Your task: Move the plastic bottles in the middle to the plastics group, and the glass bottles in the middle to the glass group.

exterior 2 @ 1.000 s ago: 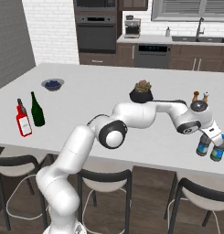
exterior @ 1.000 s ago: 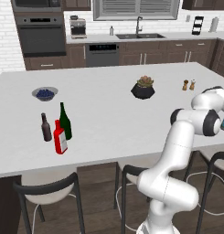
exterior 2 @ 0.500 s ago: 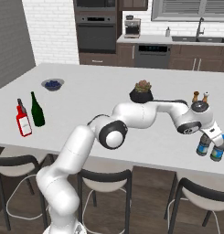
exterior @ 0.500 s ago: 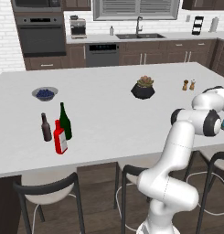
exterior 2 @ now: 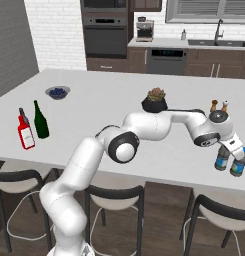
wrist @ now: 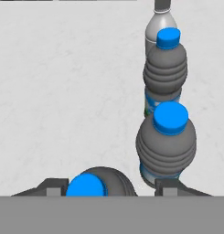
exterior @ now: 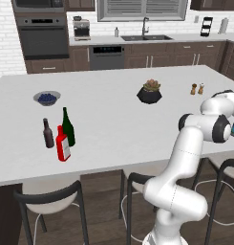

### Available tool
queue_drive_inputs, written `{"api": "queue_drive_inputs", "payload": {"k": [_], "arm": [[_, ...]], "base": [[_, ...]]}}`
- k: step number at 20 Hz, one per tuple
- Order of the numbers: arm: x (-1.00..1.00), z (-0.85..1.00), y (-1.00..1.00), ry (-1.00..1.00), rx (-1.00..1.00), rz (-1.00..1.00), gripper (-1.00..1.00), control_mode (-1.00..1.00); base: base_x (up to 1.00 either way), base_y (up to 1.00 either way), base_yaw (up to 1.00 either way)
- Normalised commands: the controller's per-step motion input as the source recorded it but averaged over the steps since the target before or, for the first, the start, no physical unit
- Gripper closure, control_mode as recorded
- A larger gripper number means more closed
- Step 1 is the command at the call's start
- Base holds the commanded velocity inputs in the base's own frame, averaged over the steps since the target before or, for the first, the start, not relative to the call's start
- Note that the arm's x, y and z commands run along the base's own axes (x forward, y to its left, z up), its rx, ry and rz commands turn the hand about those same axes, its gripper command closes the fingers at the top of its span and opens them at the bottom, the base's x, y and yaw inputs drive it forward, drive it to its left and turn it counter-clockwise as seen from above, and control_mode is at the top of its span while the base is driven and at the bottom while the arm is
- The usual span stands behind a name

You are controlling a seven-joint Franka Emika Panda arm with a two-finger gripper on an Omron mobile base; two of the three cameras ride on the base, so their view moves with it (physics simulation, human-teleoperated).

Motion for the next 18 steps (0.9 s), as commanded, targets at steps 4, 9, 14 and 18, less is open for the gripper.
{"api": "queue_drive_inputs", "payload": {"k": [4, 9, 14, 18], "arm": [[0.0, 0.0, 0.0, 0.0, 0.0, 0.0, -1.0, -1.0], [0.0, 0.0, 0.0, 0.0, 0.0, 0.0, -1.0, -1.0], [-0.38, 0.0, 0.4, -0.03, -0.02, 0.0, -1.0, -1.0], [-0.6, 0.17, 0.59, -0.01, -0.04, 0.0, -1.0, -1.0]], "base": [[0.0, 0.0, 0.0], [0.0, 0.0, 0.0], [0.0, 0.0, 0.0], [0.0, 0.0, 0.0]]}}
